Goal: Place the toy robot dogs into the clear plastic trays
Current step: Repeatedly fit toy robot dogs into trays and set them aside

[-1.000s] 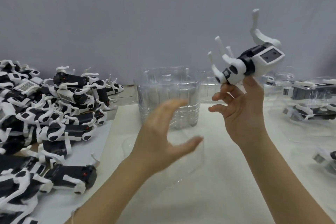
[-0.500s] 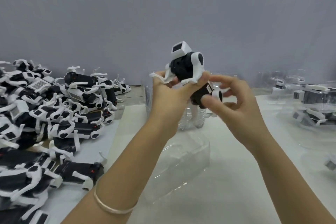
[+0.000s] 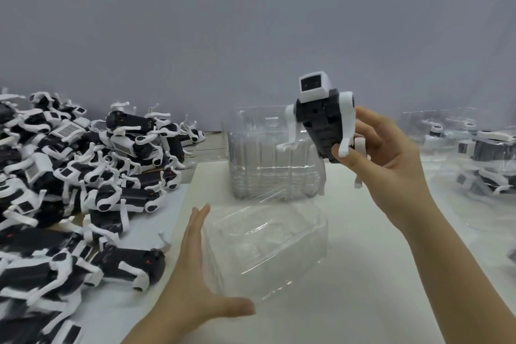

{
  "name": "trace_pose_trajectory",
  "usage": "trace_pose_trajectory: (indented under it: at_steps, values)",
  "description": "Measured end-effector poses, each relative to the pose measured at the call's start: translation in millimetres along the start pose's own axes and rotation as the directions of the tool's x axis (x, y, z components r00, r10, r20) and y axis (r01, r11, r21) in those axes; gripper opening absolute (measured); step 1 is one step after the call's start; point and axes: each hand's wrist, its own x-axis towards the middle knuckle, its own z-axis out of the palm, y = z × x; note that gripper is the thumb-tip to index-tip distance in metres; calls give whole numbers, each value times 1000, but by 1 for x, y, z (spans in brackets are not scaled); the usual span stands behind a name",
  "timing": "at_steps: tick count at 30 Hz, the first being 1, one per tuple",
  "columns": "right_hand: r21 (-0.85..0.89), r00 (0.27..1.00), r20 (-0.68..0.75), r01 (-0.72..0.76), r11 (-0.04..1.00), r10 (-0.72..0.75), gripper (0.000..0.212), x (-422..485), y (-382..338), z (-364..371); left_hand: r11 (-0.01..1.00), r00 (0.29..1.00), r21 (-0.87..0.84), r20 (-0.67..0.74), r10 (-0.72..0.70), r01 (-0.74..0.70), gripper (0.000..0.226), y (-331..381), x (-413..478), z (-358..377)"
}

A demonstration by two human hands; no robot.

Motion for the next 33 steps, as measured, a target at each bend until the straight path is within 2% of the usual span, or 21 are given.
trace_pose_trajectory:
  at_steps: [2,3,6,9,13,16,19,22,24,26,28,33]
  values:
    - [-28,1000,-7,1,1000,-1,45,0,5,1,995,999,-84,5,-52,52,140,-9,1,4]
    - [-30,1000,-4,7,1000,-7,45,0,6,1,995,1000,-94,6,-28,28,138,-12,3,3]
    - [-38,997,53,56,998,-54,49,0,4,-3,988,989,19,3,151,-151,137,-14,7,-1]
    - [-46,981,132,147,988,-140,48,0,3,-10,963,970,121,0,242,-240,139,-12,12,-5]
    - [-51,968,190,175,983,-162,49,0,5,-13,982,982,33,25,187,-187,137,-14,19,-3]
    - [-121,970,240,81,989,-50,49,-2,7,-9,990,984,-88,134,117,-106,134,-17,24,2]
    - [-338,941,317,-2,941,116,48,-6,12,-3,990,974,-121,208,93,-69,131,-19,30,9]
    - [-629,865,435,95,772,248,44,-2,11,0,986,974,-148,204,103,-73,128,-24,33,11]
    - [-745,789,485,146,651,378,43,5,8,1,984,974,-157,196,113,-82,128,-28,34,10]
    - [-794,728,493,155,587,476,44,12,4,2,982,973,-165,195,123,-91,128,-30,34,10]
    - [-803,685,504,147,577,526,48,20,2,4,981,972,-171,196,128,-95,128,-31,34,10]
    - [-785,605,573,212,582,552,40,23,12,16,982,966,-161,225,130,-95,129,-30,33,10]
